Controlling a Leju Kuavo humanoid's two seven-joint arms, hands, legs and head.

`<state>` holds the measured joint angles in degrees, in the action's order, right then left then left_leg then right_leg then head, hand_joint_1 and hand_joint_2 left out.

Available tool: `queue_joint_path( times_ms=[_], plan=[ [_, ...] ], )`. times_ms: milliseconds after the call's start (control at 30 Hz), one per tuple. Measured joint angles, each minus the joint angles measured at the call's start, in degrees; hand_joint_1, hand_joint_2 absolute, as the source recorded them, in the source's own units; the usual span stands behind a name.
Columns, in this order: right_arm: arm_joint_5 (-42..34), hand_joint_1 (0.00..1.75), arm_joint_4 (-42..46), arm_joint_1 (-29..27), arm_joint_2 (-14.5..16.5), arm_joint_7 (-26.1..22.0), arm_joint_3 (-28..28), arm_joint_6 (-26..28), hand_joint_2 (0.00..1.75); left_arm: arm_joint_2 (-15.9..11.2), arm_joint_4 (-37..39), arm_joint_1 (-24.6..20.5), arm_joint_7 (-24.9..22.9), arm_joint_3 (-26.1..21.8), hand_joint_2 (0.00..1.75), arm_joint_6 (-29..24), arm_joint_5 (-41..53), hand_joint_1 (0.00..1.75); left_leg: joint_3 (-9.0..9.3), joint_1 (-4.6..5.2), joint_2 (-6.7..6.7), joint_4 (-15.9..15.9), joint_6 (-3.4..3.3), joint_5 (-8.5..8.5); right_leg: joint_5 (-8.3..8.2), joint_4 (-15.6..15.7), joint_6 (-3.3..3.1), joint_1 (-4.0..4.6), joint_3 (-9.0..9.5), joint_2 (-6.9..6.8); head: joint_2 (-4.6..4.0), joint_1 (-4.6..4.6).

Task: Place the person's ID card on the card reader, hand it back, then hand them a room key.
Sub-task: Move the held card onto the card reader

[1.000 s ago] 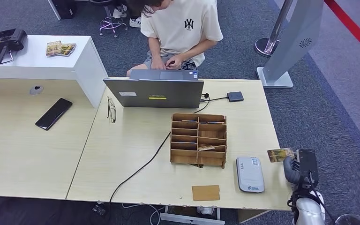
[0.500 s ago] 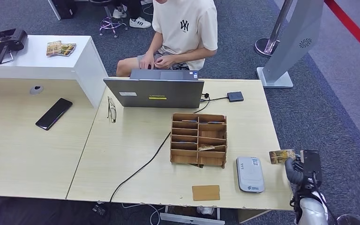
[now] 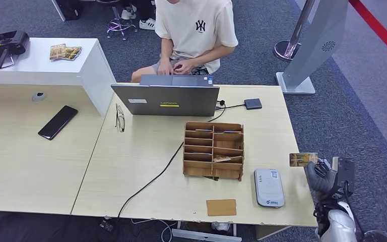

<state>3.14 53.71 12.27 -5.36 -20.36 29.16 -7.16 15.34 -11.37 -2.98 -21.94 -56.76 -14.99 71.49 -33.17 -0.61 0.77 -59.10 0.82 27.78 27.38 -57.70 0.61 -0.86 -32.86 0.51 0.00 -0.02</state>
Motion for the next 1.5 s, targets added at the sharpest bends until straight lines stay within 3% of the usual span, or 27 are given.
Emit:
queue_joint_path(
  times_ms=[733,1100,1500],
  plan=[
    [1.1,1.75,4.7,-1.8,-0.1,2.6,-2.8,-2.9,1.75,0.0,0.0,0.0,1.0,0.0,1.75,0.3,-0.1,0.00,-0.01,0.00,-0.01,0.0,0.00,0.00,0.00,0.0,0.00,0.00,-0.01,0.00,0.00,0.01],
    [1.8,1.75,6.7,-4.5,-2.2,4.8,-8.0,-6.8,1.75,0.0,0.0,0.0,1.0,-0.7,1.75,0.4,-0.5,0.00,-0.01,0.00,-0.01,0.0,-0.04,0.02,0.00,0.0,0.00,0.00,-0.02,0.00,0.00,0.00],
    [2.2,1.75,8.1,-7.4,-2.9,6.1,-12.2,-6.7,1.75,0.0,0.0,0.0,1.2,-0.9,1.75,0.4,-0.5,0.00,-0.01,0.01,-0.02,0.0,-0.09,0.06,0.00,0.0,0.00,-0.01,-0.02,0.01,0.00,0.01]
  ],
)
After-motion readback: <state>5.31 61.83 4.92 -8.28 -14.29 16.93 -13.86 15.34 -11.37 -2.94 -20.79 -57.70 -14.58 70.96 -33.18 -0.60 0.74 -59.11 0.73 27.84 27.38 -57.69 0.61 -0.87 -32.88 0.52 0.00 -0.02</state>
